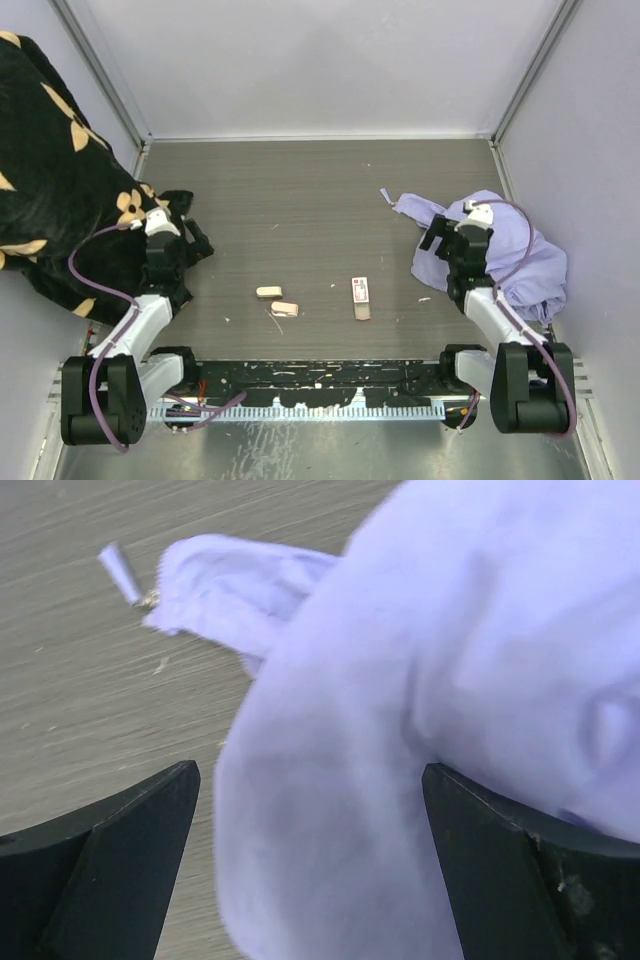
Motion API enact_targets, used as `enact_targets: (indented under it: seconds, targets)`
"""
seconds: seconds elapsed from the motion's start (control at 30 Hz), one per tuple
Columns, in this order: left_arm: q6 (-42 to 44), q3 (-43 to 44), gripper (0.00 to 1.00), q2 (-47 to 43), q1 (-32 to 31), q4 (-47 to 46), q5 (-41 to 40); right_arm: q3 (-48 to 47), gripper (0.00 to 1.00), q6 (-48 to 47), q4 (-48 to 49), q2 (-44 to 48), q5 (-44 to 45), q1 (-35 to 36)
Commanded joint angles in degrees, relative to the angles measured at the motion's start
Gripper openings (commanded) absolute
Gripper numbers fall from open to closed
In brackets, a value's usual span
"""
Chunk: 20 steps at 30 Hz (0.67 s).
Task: Load the staples into the stapler
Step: Reset both arms
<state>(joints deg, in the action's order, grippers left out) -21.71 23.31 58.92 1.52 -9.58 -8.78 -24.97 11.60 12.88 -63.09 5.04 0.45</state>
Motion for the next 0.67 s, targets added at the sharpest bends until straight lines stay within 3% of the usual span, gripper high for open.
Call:
enact_targets:
  seconds: [0.0,0.27,0.63]
  targets:
    - [3.45,-3.85,0.98,-2.75,0.68,-11.01,-7.12,10.13,1.00,-1.51,25.85,3.70,11.65,-1.98]
    - [5.58,-4.69,0.98,6.12,0.60,-22.02,-4.26,16.00,1.00,-1.95,46.14,-9.82,9.45,-2.22]
    - [5.25,-4.78,0.98,9.46,0.59,-25.49,-3.76,13.65,1.00,-3.12,43.49,-11.76,8.03,-2.21]
